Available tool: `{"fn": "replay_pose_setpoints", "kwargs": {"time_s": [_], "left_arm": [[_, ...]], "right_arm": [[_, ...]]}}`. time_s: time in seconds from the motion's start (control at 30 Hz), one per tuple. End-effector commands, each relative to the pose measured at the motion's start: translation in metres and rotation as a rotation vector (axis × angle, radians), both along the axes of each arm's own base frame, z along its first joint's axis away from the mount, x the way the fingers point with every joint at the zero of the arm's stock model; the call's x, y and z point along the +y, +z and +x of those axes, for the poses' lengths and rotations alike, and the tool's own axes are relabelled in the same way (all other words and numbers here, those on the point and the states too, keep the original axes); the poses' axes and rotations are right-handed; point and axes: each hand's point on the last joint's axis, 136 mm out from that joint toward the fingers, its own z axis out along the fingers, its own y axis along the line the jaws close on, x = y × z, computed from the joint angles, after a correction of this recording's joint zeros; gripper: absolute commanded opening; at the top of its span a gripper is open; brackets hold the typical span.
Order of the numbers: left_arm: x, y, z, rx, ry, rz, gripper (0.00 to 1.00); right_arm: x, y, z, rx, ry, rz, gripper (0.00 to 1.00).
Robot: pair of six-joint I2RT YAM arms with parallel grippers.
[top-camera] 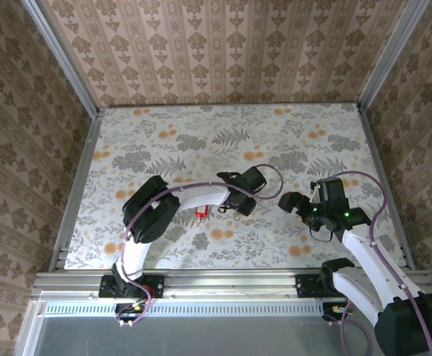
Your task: Unlock with the key
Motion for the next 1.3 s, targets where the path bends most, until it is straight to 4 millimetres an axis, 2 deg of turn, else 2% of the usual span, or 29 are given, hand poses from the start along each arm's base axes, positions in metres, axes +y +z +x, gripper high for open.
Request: {"fn": "replay_pose_setpoints", "kwargs": {"time_s": [0.0, 0.13, 0.3, 0.43, 0.67, 0.87, 1.07, 1.27], "left_arm": [[-0.02, 0.044, -0.01, 0.029, -0.039, -0.229, 0.15], [-0.03, 0.075, -0.03, 0.106, -0.096, -0.458, 0.12], [-0.03, 0.114, -0.045, 0.245, -0.099, -0.78, 0.11], [-0.026, 0.131, -0.057, 0.314, -0.12, -0.902, 0.09], [-0.027, 0.126, -0.067, 0.397, -0.124, -0.975, 0.08], [-0.027, 0.115, -0.069, 0.404, -0.125, -0.959, 0.08], [-0.025, 0.102, -0.074, 0.389, -0.132, -0.894, 0.07], [-0.026, 0.098, -0.08, 0.378, -0.16, -0.856, 0.07]], "right_arm": [[0.007, 0.003, 0.001, -0.015, 0.024, 0.029, 0.94], [0.015, 0.013, 0.007, -0.057, 0.051, 0.062, 0.94], [0.028, 0.025, 0.008, -0.107, 0.111, 0.074, 0.94], [0.041, 0.029, 0.007, -0.152, 0.15, 0.077, 0.94], [0.069, 0.031, 0.011, -0.219, 0.172, 0.155, 0.92], [0.068, 0.018, 0.021, -0.178, 0.125, 0.144, 0.87], [0.066, 0.028, 0.031, -0.199, 0.084, 0.148, 0.86], [0.071, 0.02, 0.04, -0.157, 0.068, 0.168, 0.8]]}}
